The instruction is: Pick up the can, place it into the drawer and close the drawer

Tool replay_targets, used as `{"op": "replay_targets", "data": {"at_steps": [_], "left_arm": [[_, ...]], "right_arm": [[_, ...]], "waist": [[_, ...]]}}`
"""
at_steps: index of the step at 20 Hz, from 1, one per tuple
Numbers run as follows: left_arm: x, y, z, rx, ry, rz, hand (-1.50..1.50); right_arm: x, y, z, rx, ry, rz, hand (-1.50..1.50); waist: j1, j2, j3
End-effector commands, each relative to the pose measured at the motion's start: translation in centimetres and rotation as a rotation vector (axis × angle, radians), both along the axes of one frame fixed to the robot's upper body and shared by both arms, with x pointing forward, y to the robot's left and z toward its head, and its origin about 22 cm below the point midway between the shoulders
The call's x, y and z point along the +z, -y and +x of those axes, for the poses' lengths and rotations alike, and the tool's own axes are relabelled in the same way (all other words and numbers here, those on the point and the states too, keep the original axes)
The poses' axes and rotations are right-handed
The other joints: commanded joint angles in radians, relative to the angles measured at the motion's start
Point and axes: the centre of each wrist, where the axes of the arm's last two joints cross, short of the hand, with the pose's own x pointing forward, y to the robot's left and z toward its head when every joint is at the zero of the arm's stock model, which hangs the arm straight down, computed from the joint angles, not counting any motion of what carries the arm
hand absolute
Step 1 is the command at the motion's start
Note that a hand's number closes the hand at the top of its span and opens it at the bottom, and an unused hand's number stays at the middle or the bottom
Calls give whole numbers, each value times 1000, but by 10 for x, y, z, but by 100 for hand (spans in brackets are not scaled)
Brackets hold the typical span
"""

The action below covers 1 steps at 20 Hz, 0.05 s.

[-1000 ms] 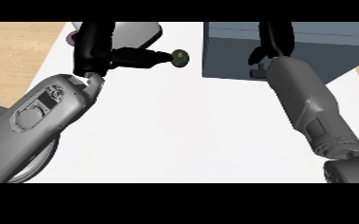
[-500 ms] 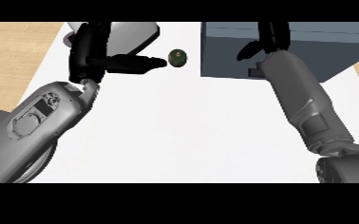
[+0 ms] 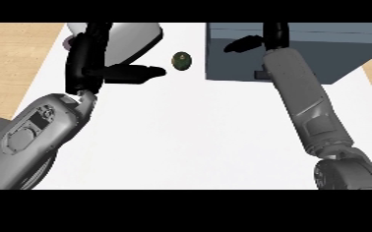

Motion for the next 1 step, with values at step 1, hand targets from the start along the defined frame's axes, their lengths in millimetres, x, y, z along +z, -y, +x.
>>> {"op": "replay_targets", "data": {"at_steps": [1], "left_arm": [[-14,-4,-14,6,-9,-11,-150]], "right_arm": [[8,-20,2,-7,25,160,-150]], "waist": [[3,-13,-5]]}}
